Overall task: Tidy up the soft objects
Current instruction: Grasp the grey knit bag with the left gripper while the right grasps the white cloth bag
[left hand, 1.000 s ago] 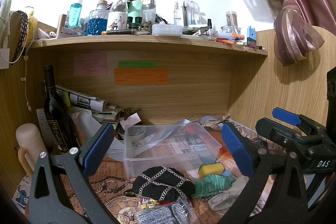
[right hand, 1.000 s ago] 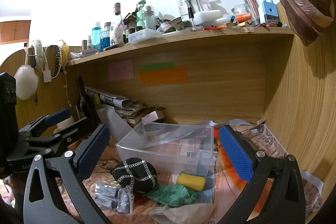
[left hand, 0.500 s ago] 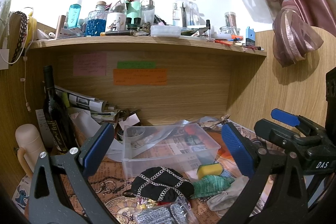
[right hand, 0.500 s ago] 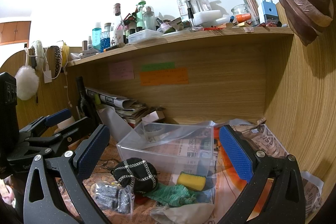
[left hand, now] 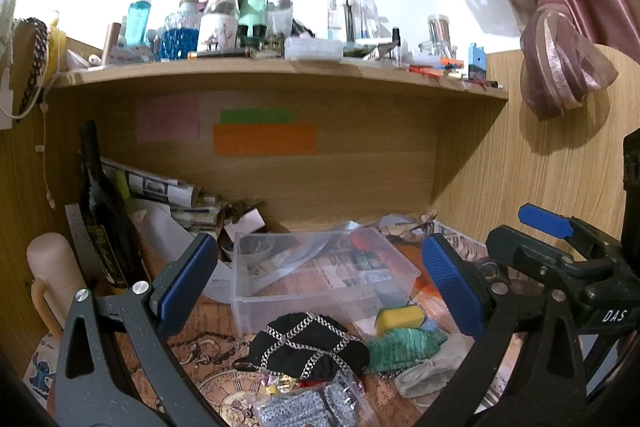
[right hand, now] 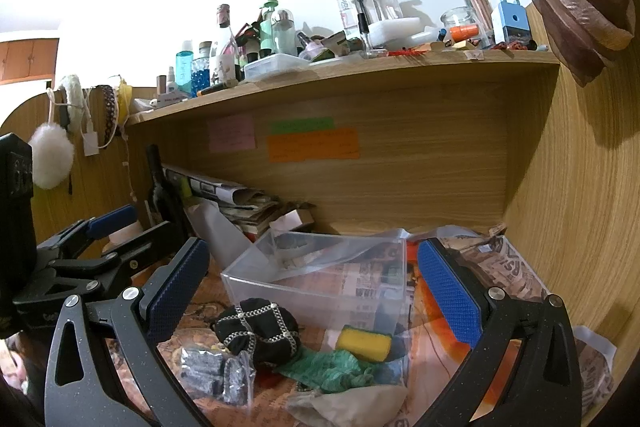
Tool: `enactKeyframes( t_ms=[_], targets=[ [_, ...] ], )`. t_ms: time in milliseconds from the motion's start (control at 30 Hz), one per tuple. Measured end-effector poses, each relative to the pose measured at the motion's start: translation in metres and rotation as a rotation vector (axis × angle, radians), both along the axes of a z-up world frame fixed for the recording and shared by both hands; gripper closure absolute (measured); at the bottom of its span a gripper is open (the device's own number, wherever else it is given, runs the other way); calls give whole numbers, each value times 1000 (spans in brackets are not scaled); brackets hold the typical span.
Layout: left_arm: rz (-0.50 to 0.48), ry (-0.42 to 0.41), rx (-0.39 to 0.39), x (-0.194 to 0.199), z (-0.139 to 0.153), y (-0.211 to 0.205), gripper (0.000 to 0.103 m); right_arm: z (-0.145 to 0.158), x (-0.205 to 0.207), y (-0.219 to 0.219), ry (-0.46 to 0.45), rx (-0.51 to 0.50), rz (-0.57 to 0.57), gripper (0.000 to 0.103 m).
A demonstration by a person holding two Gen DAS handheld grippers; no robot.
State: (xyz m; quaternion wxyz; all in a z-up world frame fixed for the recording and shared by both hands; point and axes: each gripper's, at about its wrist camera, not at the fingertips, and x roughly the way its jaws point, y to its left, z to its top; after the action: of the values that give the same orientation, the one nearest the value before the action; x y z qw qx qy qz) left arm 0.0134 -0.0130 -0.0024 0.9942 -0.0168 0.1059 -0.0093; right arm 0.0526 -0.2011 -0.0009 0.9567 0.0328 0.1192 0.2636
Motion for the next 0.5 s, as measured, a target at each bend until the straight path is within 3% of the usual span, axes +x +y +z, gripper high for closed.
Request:
enactKeyframes(
  t_ms=[200,500],
  targets=[
    [-29,100,-51,10,-22,12,0,-16,9,-4,68,-13,-17,0],
    [-30,299,-80,22,-78,25,0,-62,24,-17,248,-57,-33,0]
  ],
)
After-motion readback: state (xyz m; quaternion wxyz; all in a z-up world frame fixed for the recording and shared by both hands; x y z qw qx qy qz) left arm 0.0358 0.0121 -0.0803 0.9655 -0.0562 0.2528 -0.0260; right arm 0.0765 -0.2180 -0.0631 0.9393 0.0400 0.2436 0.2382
